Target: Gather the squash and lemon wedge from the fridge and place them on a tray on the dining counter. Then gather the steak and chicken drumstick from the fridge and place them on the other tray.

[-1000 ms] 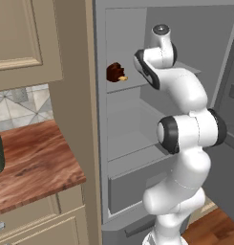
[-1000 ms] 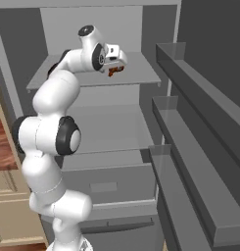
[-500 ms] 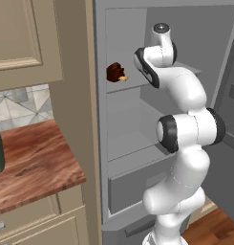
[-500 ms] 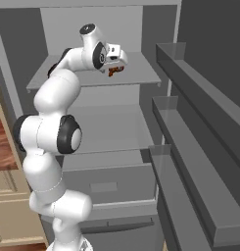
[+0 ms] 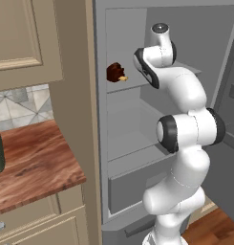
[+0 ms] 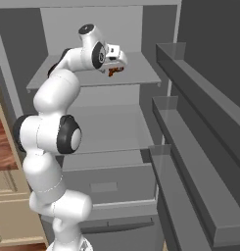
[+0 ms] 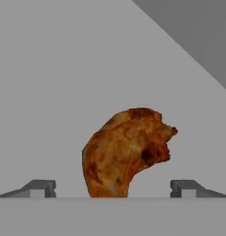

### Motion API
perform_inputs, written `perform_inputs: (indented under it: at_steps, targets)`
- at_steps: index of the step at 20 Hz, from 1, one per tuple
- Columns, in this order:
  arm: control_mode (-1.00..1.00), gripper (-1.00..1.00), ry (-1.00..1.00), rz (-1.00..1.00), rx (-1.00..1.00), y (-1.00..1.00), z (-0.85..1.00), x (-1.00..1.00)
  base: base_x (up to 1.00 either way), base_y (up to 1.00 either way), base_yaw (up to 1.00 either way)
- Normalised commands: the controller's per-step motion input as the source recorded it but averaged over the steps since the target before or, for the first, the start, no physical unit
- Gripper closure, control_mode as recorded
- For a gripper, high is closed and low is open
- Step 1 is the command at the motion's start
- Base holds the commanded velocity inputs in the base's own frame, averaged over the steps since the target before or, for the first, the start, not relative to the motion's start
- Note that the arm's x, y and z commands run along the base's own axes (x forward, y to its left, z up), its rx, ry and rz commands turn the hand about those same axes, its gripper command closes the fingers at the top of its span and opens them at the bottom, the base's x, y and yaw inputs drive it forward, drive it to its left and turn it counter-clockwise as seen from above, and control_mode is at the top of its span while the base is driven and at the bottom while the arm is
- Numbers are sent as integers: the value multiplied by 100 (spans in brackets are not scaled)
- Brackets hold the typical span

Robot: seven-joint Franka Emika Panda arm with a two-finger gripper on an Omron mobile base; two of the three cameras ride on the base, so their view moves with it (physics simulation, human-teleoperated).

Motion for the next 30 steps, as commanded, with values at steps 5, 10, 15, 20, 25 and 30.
perform_inputs:
  at_steps: [5,10,15,20,25,30]
  targets:
    - [-100,-100,0,0,8,-9,-25,-1,0,0,0]
    - [-100,-100,2,0,9,-2,-34,-2,0,0,0]
    - [-100,-100,7,0,4,0,-36,0,0,0,0]
    - [-100,100,10,0,0,1,-44,0,0,0,0]
    - [-100,100,3,0,2,0,-29,-4,0,0,0]
    - [-100,100,-2,0,11,-1,-9,-24,0,0,0]
